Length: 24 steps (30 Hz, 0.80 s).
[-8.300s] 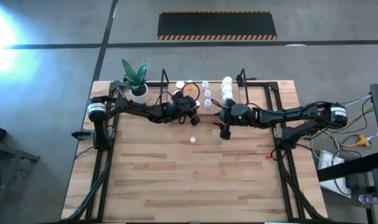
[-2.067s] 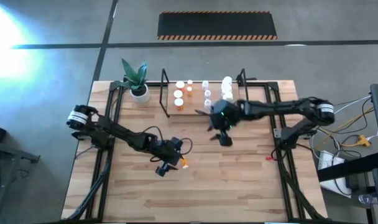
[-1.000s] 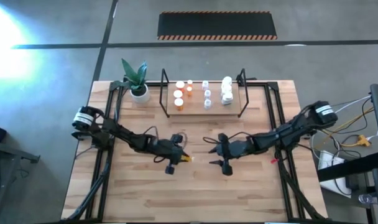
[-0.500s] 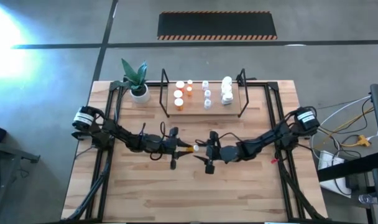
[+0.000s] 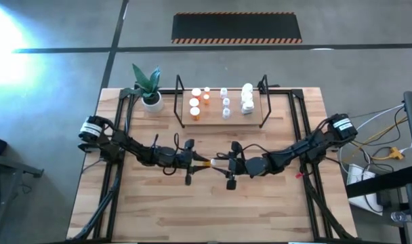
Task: Pick and place medicine bottles onto shelf by color
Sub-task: Put the small orange pill bottle on the shelf aligned with the small orange pill bottles
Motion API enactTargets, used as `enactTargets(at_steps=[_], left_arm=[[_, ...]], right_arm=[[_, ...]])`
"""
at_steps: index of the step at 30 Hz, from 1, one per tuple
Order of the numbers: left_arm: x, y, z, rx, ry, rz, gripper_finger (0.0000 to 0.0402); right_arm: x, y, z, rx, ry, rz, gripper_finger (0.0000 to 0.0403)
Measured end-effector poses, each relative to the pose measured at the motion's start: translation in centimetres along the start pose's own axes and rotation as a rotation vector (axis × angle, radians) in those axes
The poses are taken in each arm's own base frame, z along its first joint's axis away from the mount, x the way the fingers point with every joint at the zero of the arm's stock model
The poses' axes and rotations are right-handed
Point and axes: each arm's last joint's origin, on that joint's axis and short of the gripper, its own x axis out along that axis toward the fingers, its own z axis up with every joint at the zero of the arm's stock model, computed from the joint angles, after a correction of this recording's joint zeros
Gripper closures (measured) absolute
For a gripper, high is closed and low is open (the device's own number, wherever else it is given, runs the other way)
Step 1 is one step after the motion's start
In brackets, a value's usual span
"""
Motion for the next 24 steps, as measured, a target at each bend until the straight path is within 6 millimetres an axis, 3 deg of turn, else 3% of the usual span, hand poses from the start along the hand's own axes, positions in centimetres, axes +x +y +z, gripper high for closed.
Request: enactTargets(at_steps=[17,24], left_arm=[[0.0,0.0,-0.1,0.002,0.012,-0.002,0.0314],[-0.1,0.1,-1.1,0.070,0.118,0.009,0.0238]], right_arm=[[0.2,0.1,0.0,-0.012,0.007,0.007,0.0291],[0.3,0.2,-0.5,0.009,0.086,0.019,0.0293]])
